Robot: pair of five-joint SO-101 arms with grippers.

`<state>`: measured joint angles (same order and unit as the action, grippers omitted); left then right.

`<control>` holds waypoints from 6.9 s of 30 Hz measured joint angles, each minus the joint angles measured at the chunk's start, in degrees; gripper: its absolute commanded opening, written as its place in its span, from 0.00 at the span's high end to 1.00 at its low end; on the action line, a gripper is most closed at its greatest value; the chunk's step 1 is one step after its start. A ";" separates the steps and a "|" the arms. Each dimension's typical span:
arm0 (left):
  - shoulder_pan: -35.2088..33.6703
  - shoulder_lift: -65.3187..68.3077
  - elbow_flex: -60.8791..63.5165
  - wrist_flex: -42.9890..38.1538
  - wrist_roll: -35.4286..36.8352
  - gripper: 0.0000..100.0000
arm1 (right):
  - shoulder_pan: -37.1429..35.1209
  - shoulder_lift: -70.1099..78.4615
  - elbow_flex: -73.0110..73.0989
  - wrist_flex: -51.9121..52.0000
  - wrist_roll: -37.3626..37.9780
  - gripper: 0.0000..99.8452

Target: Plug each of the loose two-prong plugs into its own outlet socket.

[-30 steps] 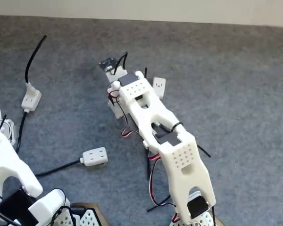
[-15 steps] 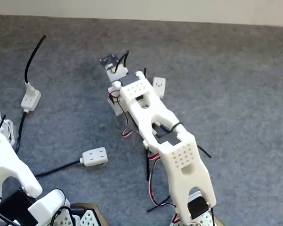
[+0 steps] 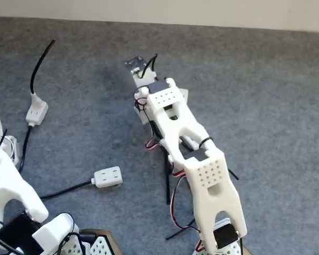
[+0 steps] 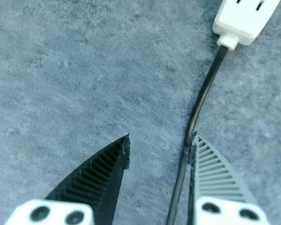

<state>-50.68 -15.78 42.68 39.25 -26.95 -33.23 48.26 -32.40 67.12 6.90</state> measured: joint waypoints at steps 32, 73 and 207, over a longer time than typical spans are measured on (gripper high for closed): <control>28.84 0.00 -29.19 45.89 2.64 0.79 | -8.53 -43.34 9.67 27.08 3.87 0.99; 52.92 -69.01 21.63 29.36 12.22 0.70 | -23.56 -94.77 101.36 -28.92 2.02 0.99; 9.05 38.24 -76.22 59.16 -12.92 0.71 | -22.77 -35.52 9.58 21.45 42.90 0.67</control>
<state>-41.63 22.46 -33.54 98.42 -39.87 -56.00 12.75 -22.81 88.57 49.80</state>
